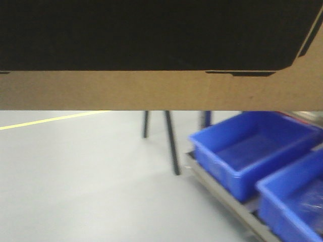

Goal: Grab box from left shelf to table start

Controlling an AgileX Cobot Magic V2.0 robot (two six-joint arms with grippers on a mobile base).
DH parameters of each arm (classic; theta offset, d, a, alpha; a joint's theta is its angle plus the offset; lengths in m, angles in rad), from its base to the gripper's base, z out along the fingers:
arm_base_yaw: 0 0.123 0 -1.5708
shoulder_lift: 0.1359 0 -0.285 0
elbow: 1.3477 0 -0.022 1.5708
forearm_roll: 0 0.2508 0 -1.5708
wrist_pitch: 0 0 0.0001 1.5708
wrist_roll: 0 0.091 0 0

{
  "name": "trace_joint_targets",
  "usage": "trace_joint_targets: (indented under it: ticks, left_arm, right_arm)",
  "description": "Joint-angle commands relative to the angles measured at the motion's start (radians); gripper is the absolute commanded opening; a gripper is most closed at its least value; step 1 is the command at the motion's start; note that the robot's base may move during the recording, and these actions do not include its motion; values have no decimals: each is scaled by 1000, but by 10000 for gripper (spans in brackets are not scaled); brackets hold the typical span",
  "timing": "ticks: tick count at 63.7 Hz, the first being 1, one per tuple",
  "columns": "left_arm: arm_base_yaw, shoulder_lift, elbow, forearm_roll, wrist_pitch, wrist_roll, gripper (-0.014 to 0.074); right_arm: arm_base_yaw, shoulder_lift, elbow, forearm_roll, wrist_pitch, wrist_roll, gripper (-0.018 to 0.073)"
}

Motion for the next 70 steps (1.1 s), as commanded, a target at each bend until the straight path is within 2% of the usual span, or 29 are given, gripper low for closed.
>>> trace_joint_targets:
  ticks: [1,70]
  left_arm:
    - [3,-16,-43,103,-140,-20,-94]
    - [3,-16,-43,97,-136,-20,-94]
  right_arm:
    - [-11,-10,-37,-177,-66,-13,57]
    - [-11,-10,-37,-177,-62,-13,57]
